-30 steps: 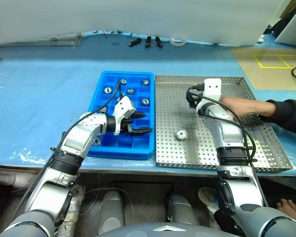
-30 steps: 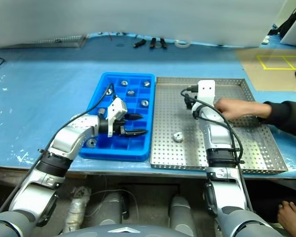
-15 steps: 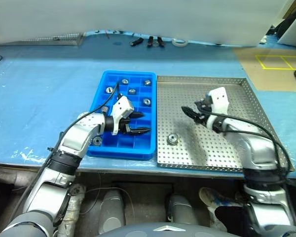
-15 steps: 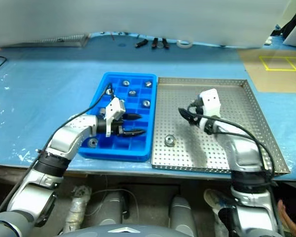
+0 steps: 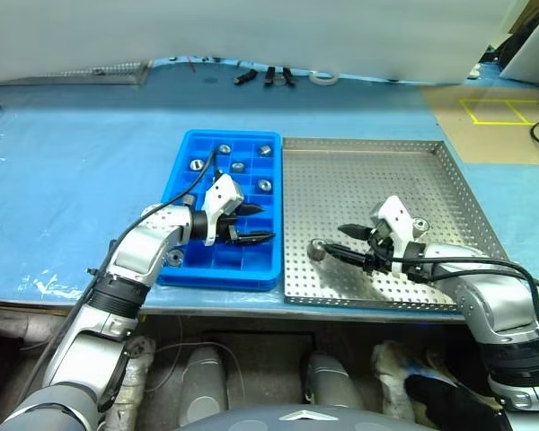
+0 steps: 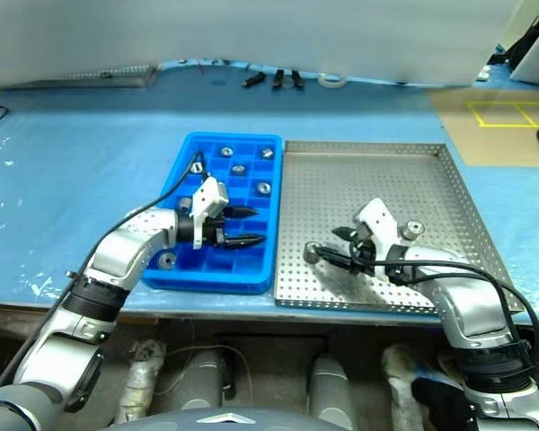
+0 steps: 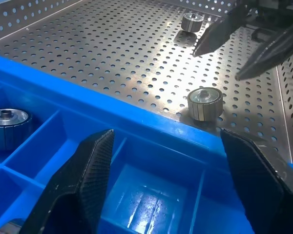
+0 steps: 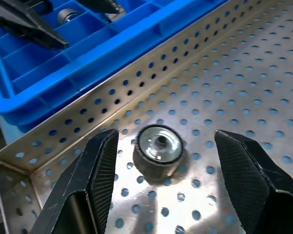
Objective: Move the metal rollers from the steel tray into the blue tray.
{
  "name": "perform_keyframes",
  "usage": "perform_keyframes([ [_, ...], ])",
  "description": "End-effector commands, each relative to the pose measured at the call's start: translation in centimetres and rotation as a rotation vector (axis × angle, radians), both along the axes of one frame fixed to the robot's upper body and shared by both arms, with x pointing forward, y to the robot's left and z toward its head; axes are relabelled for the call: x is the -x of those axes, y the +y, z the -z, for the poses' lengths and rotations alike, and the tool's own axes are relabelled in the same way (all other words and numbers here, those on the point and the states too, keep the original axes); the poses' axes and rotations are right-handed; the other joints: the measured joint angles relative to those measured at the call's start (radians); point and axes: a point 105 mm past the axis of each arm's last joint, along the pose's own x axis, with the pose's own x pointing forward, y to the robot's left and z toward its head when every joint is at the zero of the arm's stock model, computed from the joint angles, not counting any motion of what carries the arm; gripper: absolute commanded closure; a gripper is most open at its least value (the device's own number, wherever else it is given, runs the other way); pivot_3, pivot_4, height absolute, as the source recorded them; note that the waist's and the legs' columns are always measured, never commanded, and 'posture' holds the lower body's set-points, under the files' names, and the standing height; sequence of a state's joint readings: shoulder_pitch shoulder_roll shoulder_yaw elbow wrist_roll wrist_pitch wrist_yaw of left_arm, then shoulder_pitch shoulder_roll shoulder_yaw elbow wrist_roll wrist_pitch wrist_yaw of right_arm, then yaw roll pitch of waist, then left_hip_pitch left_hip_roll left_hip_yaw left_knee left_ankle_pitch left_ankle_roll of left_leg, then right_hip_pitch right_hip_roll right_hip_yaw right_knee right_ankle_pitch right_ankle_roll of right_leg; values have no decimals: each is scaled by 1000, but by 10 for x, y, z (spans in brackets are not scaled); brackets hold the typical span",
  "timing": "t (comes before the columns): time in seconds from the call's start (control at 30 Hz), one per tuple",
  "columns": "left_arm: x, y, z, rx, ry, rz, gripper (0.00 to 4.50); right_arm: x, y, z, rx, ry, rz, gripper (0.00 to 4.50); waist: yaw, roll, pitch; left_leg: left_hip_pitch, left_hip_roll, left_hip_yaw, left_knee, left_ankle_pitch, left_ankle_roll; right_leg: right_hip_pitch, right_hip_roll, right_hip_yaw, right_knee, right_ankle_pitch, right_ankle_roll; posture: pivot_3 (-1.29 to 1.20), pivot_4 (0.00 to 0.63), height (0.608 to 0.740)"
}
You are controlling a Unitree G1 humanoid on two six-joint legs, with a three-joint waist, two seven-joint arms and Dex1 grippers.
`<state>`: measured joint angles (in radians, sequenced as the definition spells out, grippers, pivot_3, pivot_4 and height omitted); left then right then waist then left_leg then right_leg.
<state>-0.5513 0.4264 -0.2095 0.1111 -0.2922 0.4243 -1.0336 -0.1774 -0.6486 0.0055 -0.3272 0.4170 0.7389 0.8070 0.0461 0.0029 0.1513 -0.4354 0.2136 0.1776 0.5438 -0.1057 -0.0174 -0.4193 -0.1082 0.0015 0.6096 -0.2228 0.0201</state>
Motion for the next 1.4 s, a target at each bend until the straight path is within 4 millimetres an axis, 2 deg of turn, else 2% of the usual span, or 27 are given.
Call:
perform_keyframes([
  [0.03, 0, 0, -11, 13, -37, 12, 814, 1, 4, -2, 19, -33, -48, 1195, 2, 0, 0, 0, 0, 0, 0, 0, 0, 0, 0, 0, 0, 0, 0, -143, 150, 740],
  [0.33, 10, 3, -14, 22, -17, 45, 814, -19, -2, 18, 84, -56, 15, 1195, 4, 0, 0, -1, 0, 0, 0, 0, 0, 0, 0, 0, 0, 0, 0, -119, 150, 740],
  [0.5, 13, 5, -14, 19, -10, 51, 814, -19, 1, 25, 88, -52, 3, 1195, 4, 0, 0, -1, 0, 0, 0, 0, 0, 0, 0, 0, -1, 0, 0, -117, 150, 740],
  [0.77, 11, 5, -13, 8, -12, 50, 814, -16, 16, 25, 64, -58, -29, 1195, 3, 0, 0, 0, 0, 0, 0, 0, 0, 0, 0, 0, 0, 0, 0, -125, 150, 740],
  [0.97, 11, 4, -12, 8, -12, 52, 814, -20, 19, 22, 46, -73, -25, 1195, 2, 0, 0, -1, 0, 0, 0, 0, 0, 0, 0, 0, 0, 0, 0, -126, 150, 740],
  [1.07, 11, 4, -12, 7, -11, 51, 814, -21, 19, 23, 50, -83, -17, 1836, 2, 0, 0, -1, 0, 0, 0, 0, 0, 0, 0, 0, 0, 0, 0, -125, 150, 740],
  [1.17, 11, 5, -9, 2, -7, 47, 814, -21, 18, 23, 50, -85, -18, 2803, 2, 0, 0, -1, 0, 0, 0, 0, 0, 0, 0, 0, 0, 0, 0, -125, 150, 740],
  [1.3, 11, 5, -9, 2, -5, 45, 814, -21, 15, 22, 57, -91, -21, 2864, 2, 0, 0, -1, 0, 0, 0, 0, 0, 0, 0, 0, 0, 0, 0, -122, 150, 740],
  [1.4, 12, 7, -9, 4, -2, 44, 814, -23, 16, 14, 46, -111, -34, 2864, 2, 0, 0, -1, 0, 0, 0, 0, 0, 0, 0, 0, 0, 0, 0, -115, 150, 740],
])
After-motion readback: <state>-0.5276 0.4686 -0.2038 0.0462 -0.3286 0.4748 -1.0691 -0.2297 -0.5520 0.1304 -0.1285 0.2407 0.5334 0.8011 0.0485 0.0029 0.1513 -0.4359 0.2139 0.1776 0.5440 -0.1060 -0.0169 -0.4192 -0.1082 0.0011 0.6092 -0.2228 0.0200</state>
